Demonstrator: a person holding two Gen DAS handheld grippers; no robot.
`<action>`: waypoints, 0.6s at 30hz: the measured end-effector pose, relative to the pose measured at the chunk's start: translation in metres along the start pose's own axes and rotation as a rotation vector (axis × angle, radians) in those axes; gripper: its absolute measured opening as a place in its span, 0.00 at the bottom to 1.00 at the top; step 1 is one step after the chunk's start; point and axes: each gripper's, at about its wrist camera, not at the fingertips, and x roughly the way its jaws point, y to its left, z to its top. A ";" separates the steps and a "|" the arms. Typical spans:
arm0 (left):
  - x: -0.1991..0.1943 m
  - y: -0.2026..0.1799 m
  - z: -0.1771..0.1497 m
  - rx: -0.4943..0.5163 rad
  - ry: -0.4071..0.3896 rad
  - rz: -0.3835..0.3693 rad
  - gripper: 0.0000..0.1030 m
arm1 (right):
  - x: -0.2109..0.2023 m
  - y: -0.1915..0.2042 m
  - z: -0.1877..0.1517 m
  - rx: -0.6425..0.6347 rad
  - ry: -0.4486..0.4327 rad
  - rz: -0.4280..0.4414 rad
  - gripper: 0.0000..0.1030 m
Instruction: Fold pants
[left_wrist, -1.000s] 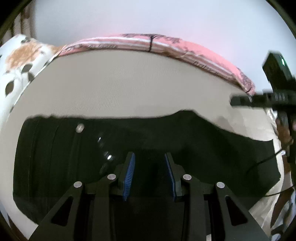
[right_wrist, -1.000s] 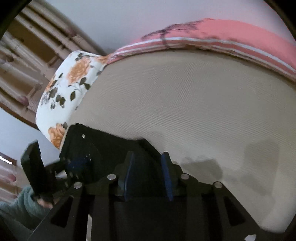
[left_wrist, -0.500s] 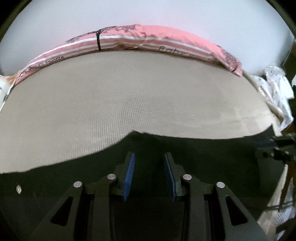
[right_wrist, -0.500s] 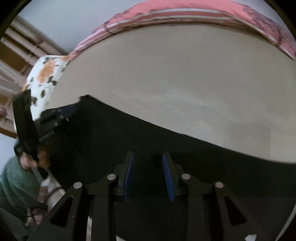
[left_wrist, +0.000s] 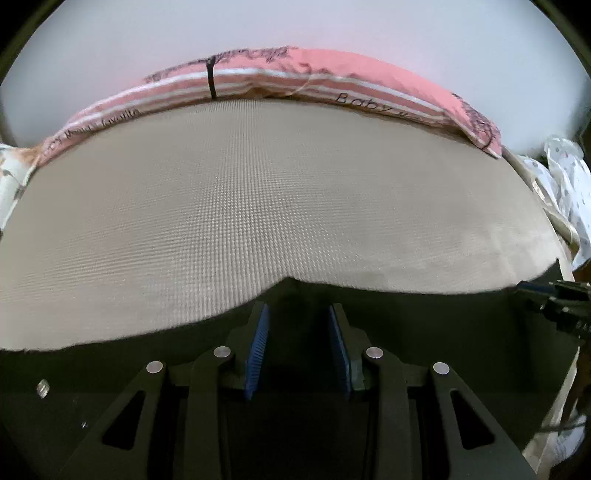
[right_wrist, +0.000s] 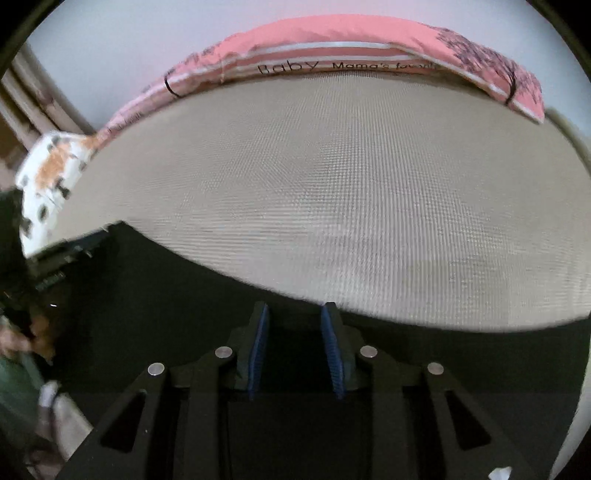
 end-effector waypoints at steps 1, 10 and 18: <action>-0.010 -0.003 -0.006 0.007 -0.006 -0.008 0.33 | -0.007 -0.001 -0.005 0.014 -0.001 0.012 0.28; -0.046 -0.017 -0.078 0.108 0.065 0.028 0.34 | -0.029 -0.012 -0.083 0.010 0.105 -0.032 0.28; -0.053 -0.004 -0.097 0.069 0.036 0.084 0.33 | -0.092 -0.082 -0.137 0.277 0.034 -0.027 0.29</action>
